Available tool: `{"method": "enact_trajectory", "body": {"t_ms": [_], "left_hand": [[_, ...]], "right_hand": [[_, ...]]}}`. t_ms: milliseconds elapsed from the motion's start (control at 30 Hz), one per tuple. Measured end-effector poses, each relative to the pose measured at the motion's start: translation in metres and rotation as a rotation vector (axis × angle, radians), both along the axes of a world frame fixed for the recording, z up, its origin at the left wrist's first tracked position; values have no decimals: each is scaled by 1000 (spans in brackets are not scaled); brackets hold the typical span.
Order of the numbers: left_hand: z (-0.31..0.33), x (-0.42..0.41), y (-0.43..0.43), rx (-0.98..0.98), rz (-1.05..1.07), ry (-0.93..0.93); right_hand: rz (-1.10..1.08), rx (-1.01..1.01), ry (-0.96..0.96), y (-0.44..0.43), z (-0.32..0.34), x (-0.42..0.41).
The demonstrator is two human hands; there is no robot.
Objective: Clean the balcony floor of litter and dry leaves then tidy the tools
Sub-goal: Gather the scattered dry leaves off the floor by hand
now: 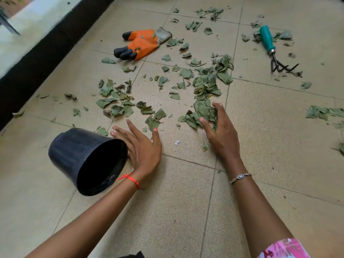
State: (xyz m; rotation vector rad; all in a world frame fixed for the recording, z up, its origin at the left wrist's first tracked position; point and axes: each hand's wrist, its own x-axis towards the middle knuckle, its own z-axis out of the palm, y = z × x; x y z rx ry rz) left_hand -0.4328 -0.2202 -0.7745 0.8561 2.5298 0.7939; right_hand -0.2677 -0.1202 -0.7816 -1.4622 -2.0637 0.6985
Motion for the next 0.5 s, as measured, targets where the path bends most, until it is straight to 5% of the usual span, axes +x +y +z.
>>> {"method": "enact_trajectory", "body": {"t_ms": [500], "left_hand": [[-9,-52,8,-128,162,114]], "right_hand": [[-14,33,-2,1,-1,-1]]}}
